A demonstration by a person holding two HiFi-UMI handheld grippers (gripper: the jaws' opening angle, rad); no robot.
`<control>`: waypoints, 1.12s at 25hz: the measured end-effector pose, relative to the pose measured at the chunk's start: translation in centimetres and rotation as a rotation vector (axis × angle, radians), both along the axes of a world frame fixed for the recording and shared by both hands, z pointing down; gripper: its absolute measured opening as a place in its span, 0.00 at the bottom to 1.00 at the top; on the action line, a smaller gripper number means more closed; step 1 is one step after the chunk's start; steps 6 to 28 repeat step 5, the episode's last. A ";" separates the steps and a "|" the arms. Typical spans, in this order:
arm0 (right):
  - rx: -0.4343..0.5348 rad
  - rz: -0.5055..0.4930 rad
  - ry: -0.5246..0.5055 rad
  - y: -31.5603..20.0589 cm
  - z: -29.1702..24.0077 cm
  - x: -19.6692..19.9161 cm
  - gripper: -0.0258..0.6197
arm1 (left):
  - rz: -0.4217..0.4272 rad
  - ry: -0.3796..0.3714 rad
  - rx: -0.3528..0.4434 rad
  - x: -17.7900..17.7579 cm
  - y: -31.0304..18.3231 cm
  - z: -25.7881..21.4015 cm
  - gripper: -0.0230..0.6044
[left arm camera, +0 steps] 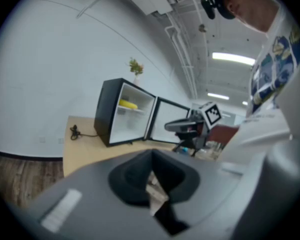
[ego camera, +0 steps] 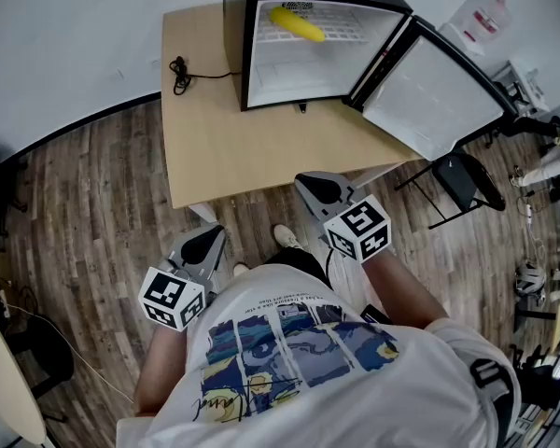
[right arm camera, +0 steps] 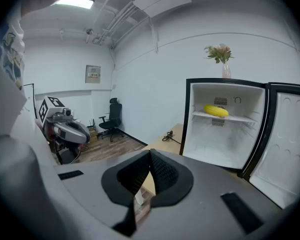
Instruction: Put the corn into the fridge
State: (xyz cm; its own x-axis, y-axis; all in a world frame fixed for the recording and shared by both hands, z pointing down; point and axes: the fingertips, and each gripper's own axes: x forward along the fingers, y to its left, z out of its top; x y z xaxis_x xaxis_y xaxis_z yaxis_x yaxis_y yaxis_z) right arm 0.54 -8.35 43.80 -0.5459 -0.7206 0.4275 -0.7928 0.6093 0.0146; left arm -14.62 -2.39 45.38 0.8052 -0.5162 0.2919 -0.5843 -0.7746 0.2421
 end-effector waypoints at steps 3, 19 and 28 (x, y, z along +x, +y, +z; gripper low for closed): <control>-0.001 0.002 -0.001 -0.2 0.1 0.3 0.06 | -0.002 -0.003 -0.001 0.2 -0.2 0.1 0.05; -0.001 0.004 -0.002 -0.4 0.1 0.6 0.06 | -0.005 -0.005 -0.002 0.2 -0.4 0.2 0.05; -0.001 0.004 -0.002 -0.4 0.1 0.6 0.06 | -0.005 -0.005 -0.002 0.2 -0.4 0.2 0.05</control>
